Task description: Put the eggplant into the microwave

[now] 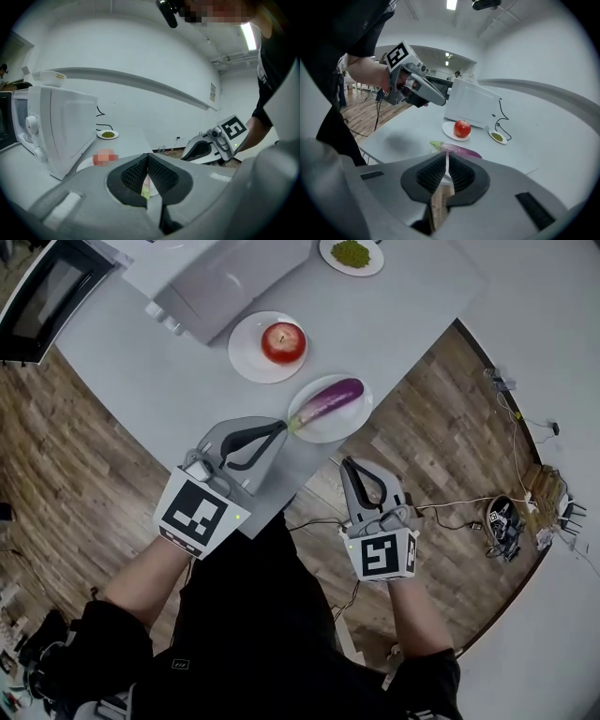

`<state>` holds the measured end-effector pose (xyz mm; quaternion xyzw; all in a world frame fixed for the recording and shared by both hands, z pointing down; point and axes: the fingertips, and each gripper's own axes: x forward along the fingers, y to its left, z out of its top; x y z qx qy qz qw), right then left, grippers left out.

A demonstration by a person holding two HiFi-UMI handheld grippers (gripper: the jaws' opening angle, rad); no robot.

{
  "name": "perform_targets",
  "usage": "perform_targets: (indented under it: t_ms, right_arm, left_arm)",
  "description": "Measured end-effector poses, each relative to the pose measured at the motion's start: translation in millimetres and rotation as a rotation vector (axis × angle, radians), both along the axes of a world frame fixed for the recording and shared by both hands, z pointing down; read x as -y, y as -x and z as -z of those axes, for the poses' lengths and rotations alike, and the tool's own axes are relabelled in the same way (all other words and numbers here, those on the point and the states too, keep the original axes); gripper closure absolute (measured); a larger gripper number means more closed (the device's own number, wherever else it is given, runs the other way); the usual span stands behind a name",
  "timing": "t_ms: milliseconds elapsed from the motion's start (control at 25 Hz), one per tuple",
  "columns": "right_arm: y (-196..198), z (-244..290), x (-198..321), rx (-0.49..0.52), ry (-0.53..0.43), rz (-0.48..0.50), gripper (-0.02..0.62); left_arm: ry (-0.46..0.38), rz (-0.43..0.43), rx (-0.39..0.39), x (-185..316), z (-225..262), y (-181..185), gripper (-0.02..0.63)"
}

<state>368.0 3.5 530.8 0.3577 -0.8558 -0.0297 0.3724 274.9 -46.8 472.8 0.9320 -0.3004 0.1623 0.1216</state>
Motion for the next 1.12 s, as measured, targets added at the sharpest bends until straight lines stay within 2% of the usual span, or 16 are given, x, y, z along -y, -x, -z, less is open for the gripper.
perform_targets:
  t_ms: [160, 360, 840, 1120]
  right_arm:
    - [-4.4, -22.9, 2.1, -0.077, -0.007, 0.046, 0.564]
    - [-11.4, -51.3, 8.7, -0.202, -0.062, 0.096, 0.538]
    - [-8.2, -85.2, 17.1, -0.434, -0.167, 0.21, 0.515]
    - [-5.1, -91.9, 22.4, -0.475, -0.178, 0.234, 0.508]
  left_arm:
    - [-0.013, 0.008, 0.016, 6.2, -8.8, 5.0, 0.597]
    - [0.027, 0.052, 0.0, 8.8, -22.6, 9.9, 0.597]
    - [0.037, 0.017, 0.045, -1.5, -53.1, 8.1, 0.597]
    - [0.051, 0.026, 0.05, -4.8, -57.8, 12.7, 0.597]
